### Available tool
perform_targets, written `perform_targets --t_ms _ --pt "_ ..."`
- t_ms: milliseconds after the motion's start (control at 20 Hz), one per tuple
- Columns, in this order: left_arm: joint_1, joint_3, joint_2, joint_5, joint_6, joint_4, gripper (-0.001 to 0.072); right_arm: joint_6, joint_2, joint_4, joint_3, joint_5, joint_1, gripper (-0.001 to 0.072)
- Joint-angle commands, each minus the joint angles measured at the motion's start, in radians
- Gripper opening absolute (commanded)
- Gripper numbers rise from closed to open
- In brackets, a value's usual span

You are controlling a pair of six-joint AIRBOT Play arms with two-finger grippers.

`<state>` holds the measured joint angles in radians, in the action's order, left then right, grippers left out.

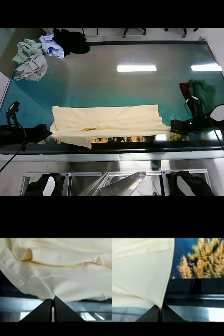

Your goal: Fold the shirts.

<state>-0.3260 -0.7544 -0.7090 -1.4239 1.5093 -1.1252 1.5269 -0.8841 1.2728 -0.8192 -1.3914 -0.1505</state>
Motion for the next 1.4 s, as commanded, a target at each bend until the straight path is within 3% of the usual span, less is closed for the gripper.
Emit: perform_targets --t_ms 0,150,400,750,1000,1050,1100,1150,1200,1250,1300,1350 --pt "-0.001 -0.018 -0.127 0.137 -0.01 0.092 0.001 0.03 -0.018 -0.002 0.004 0.12 0.005 0.002" --pt "-0.001 -0.152 -0.333 0.216 -0.024 0.095 0.001 0.029 -0.15 -0.018 -0.001 0.189 0.005 0.002" --pt "0.031 -0.393 -0.63 0.177 -0.051 0.1 0.001 -0.012 -0.358 -0.137 -0.131 0.323 0.005 0.002" --pt "0.11 -0.635 -0.855 0.146 -0.042 0.018 0.001 -0.012 -0.632 -0.159 -0.34 0.33 0.024 0.002" --pt "0.11 -0.655 -0.938 0.063 -0.042 0.016 0.001 -0.012 -0.694 -0.171 -0.351 0.33 0.023 0.0022" --pt "0.102 -0.655 -0.941 0.053 -0.042 0.017 0.001 -0.012 -0.693 -0.171 -0.354 0.33 0.023 0.0087" --pt "0.093 -0.655 -0.94 0.054 -0.042 0.018 0.001 -0.012 -0.692 -0.171 -0.357 0.325 0.023 0.0429" --pt "0.082 -0.655 -0.934 0.056 -0.042 0.017 0.001 -0.024 -0.691 -0.171 -0.364 0.304 0.021 0.0704" --pt "0.068 -0.655 -0.922 0.061 -0.042 0.017 0.0041 -0.058 -0.69 -0.172 -0.38 0.251 0.014 0.0705" --pt "0.055 -0.655 -0.908 0.069 -0.038 0.016 0.0368 -0.09 -0.69 -0.177 -0.399 0.174 0.001 0.0705" --pt "0.039 -0.655 -0.891 0.073 -0.016 0.016 0.0642 -0.119 -0.69 -0.188 -0.413 0.105 -0.016 0.0705" --pt "0.021 -0.655 -0.875 0.074 -0.01 0.018 0.068 -0.16 -0.69 -0.209 -0.42 0.045 -0.04 0.0705"
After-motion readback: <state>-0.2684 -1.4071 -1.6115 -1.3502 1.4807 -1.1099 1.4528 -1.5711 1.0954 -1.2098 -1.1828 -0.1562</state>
